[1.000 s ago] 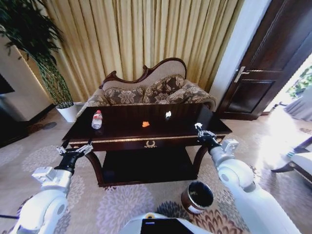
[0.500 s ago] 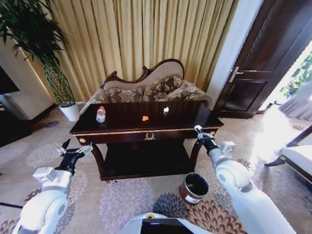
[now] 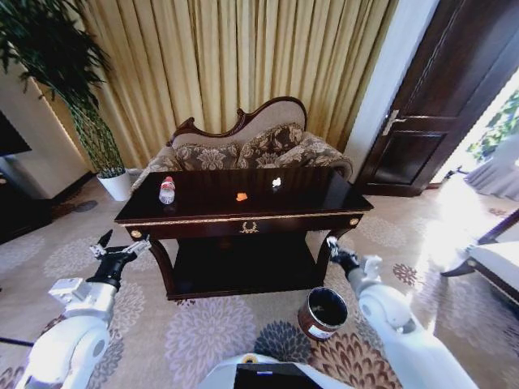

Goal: Move to the front of the table and place the trash on the table into the trash bin.

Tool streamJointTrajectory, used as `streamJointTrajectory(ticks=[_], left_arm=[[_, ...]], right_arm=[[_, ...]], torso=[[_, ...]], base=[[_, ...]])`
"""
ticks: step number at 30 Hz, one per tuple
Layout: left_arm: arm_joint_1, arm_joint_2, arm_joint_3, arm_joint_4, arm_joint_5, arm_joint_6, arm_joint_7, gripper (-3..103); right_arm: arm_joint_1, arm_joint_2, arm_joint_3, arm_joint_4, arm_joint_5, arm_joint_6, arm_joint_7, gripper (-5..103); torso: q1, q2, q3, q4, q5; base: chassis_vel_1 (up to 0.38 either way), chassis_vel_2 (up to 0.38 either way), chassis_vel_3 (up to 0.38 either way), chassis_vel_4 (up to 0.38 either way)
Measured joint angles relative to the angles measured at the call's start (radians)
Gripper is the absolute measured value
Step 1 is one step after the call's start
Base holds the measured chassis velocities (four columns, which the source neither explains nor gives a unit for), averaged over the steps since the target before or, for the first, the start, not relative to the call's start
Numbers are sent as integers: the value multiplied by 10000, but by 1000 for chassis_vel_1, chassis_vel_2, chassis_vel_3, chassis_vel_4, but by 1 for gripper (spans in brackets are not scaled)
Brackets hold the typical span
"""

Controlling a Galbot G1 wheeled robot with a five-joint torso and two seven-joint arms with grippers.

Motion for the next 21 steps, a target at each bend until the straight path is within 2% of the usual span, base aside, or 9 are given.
streamJointTrajectory(ticks=[3,7,12,20,21], left_arm=[[29,-9,5,-35,8,-3,-3,100],[80,1,-43,-58,12,-12,-8,100],[21,-74,-23,-54,37,-28,-5,100],[24,-32,-4,-117,52,-28,-12,100],[36,-28,-6,-144,52,-22,-23,100]], right_arm=[[139,181,-97,-829,-415,156,-50,0],[739,474,-196,-2808,-1167,360,-79,0],[1165,667,-130,-4156,-1719,426,-67,0],[1428,922,-39,-5116,-2675,424,-26,0],[1428,993,-34,-5229,-2852,423,-10,-3]], torso=[[0,0,0,0,1],[0,0,0,1,2],[0,0,0,-1,0],[0,0,0,0,-2],[0,-1,0,0,-1]], base=[[0,0,0,0],[0,0,0,0],[0,0,0,0],[0,0,0,0],[0,0,0,0]])
